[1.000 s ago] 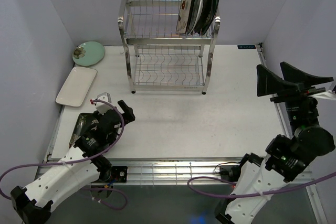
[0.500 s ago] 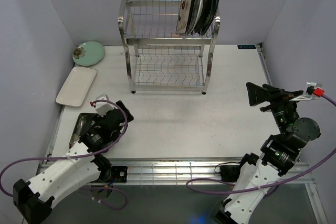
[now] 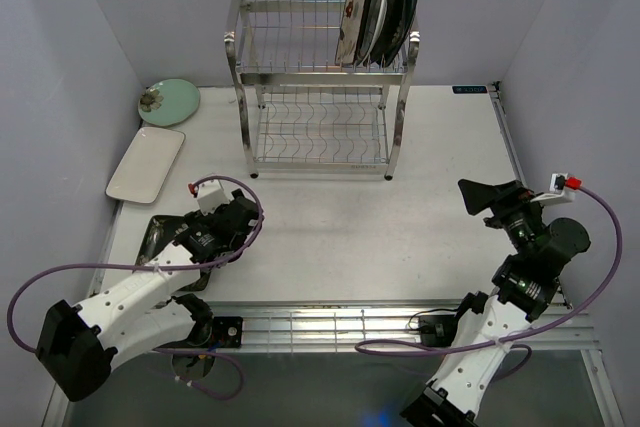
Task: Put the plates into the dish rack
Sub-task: Pick up the plate at the center of the board.
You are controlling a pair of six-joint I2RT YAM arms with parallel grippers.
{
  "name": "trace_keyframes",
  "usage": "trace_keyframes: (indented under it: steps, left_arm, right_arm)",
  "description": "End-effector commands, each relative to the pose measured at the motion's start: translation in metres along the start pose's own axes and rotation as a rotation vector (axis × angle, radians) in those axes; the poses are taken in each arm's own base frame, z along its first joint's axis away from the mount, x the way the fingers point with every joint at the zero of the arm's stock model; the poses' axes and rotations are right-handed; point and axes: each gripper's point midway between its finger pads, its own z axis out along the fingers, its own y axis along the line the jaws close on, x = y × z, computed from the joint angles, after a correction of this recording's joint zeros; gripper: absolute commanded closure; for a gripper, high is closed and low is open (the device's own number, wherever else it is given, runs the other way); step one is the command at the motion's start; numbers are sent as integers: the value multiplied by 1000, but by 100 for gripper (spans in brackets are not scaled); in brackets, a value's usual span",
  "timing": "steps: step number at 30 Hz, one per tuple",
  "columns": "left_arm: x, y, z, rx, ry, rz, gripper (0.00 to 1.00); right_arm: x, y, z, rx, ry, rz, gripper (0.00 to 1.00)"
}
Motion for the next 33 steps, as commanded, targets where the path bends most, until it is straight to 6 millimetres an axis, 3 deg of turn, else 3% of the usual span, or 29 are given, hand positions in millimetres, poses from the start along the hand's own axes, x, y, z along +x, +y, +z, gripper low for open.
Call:
trace_keyframes:
  steps: [1, 6, 14, 21, 25, 29, 33]
  left_arm:
    - [-13, 2, -4, -23, -35, -32, 2]
    - [-17, 3, -8, -8, -46, -51, 2]
    - [-18, 3, -8, -4, -47, -52, 2]
    - [-17, 4, -9, 1, -45, -60, 2]
    - [-16, 4, -9, 1, -43, -55, 2]
    - [-16, 4, -10, 7, -44, -62, 2]
    - [-16, 4, -10, 12, -45, -65, 2]
  right_arm:
    - [4, 5, -3, -32, 8, -61, 0]
    - [2, 9, 4, -70, 49, -27, 0]
    - [-18, 40, -1, -113, -19, -53, 0]
    - [-9, 35, 14, -146, 18, -22, 2]
    - [7, 48, 25, -199, 92, -5, 2]
    - [-2, 63, 20, -199, 9, -25, 2]
    - [3, 59, 25, -192, 30, -16, 2]
